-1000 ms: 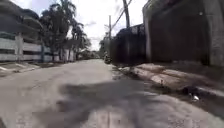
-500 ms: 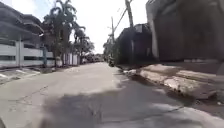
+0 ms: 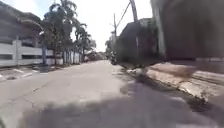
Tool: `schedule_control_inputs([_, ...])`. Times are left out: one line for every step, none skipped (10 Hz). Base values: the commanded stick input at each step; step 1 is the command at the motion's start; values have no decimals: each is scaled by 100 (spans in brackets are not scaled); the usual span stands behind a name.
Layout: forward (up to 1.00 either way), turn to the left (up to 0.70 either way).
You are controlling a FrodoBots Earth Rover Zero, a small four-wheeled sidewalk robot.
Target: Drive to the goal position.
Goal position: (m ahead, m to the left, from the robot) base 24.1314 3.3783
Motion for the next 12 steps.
schedule_control_inputs([100,0])
schedule_control_inputs([100,0])
schedule_control_inputs([100,0])
schedule_control_inputs([100,0])
schedule_control_inputs([100,0])
schedule_control_inputs([100,0])
schedule_control_inputs([100,0])
schedule_control_inputs([81,0])
schedule_control_inputs([34,0])
schedule_control_inputs([0,0])
schedule_control_inputs([0,0])
schedule_control_inputs([0,0])
